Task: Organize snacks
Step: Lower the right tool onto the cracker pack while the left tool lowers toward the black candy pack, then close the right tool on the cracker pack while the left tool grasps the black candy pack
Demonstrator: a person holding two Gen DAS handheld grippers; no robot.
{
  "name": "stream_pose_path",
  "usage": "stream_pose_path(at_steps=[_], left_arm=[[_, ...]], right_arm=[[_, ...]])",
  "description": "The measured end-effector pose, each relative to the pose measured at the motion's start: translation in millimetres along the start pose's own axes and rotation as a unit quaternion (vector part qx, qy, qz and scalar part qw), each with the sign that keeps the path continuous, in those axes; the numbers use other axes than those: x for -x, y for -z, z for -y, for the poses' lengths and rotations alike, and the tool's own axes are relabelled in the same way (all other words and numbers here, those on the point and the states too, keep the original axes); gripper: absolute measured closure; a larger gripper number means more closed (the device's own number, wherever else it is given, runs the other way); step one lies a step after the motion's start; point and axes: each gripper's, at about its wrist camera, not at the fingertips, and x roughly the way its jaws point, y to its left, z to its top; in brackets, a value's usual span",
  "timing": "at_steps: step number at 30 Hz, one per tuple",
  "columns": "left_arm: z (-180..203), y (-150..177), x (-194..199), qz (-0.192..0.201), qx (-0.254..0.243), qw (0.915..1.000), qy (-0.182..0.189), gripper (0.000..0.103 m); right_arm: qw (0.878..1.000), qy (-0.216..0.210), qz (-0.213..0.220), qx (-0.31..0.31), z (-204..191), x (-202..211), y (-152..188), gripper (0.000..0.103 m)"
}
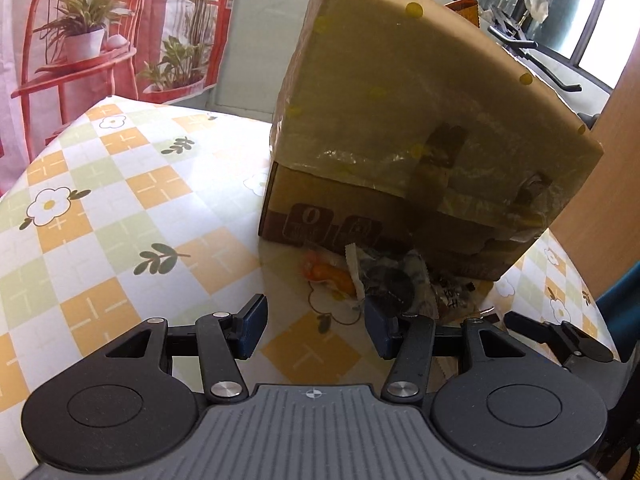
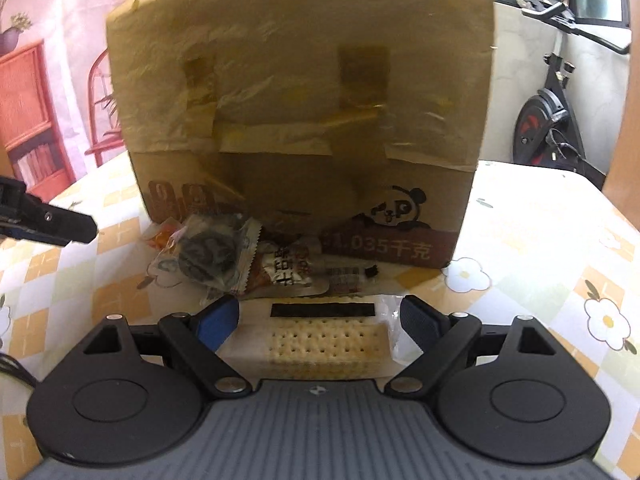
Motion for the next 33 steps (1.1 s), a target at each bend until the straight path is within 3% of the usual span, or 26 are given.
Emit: stream_pose_path(at_steps=[9,17,25,33], left_arm=[[-1.4,0.1,-0.1,-0.002,0.011,0.9999,0.000,0.047],[-1.0,2.6,-2.9,-0.013,0.014,0.9998,0.003,0.047],[-1.1,3.4,-4.7,-0.019,0.016,0.9997,0.001,0.047],[4.2,4.6,-11.2,-0.031,0.015,0.9994,-0.001,0.047]], right_arm=[[0.998,0.009,-0.027,0.049,-9.1,-4.0,0.9,0.010],[0.999,0.005,-0.036,0.021,4.9,0.8,5.6,0.009],[0.998,0.009,-0.038,0.044,0.5,-6.4,4.8,0.005],[0.999,0.001,-0.031,0.028,6.7,-7.1,8.9,0.005]])
